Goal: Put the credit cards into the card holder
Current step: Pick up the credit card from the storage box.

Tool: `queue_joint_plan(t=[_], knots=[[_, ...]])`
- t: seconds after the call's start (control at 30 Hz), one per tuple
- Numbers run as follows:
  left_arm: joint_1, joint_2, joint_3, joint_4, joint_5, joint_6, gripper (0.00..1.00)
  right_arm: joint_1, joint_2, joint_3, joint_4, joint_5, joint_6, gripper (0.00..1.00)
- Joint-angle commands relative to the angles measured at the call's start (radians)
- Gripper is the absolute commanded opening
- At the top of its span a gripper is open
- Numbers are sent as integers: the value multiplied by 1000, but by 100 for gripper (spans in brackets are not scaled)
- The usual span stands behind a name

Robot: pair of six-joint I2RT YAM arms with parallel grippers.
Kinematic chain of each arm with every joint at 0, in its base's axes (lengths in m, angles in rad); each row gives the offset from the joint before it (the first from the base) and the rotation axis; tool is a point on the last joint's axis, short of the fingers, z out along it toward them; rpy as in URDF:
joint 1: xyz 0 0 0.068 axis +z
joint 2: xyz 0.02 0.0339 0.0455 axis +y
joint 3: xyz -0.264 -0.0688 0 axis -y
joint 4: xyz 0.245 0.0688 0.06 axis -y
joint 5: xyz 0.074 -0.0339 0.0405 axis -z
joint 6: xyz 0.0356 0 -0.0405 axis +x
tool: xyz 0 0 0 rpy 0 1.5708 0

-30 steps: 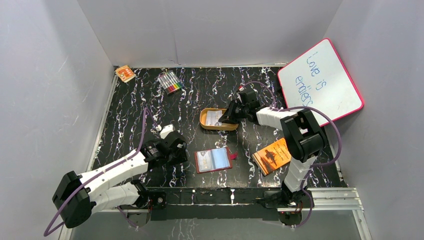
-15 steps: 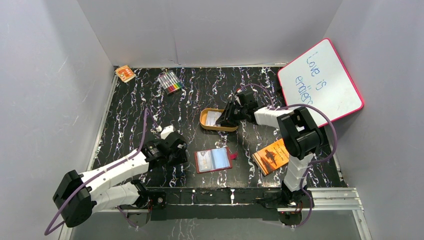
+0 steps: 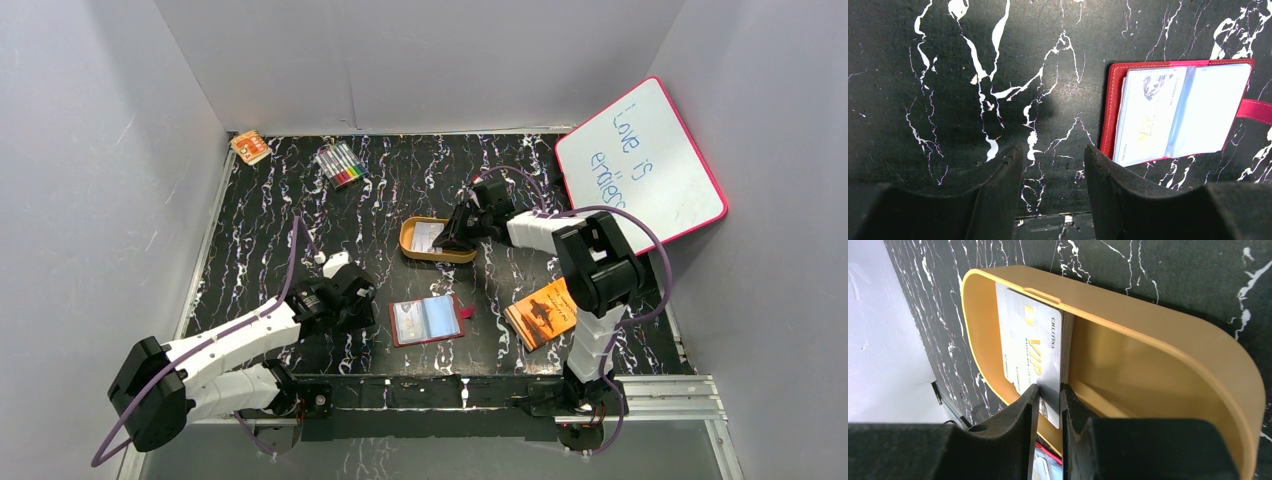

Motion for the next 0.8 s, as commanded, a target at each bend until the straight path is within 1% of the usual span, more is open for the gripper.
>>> queue_joint_plan(t=[0.0, 0.4, 0.5, 0.77], knots=[[-2, 3, 17, -7, -14, 15, 46, -3, -55, -24, -1, 50, -7, 27], [-3, 3, 23, -10, -15, 21, 46, -14, -74, -41, 1, 57, 0, 27], [-3, 3, 23, -11, -15, 20, 46, -17, -83, -52, 5, 57, 2, 24], [-2, 2, 21, -10, -14, 16, 46, -27, -103, -63, 9, 51, 4, 21]])
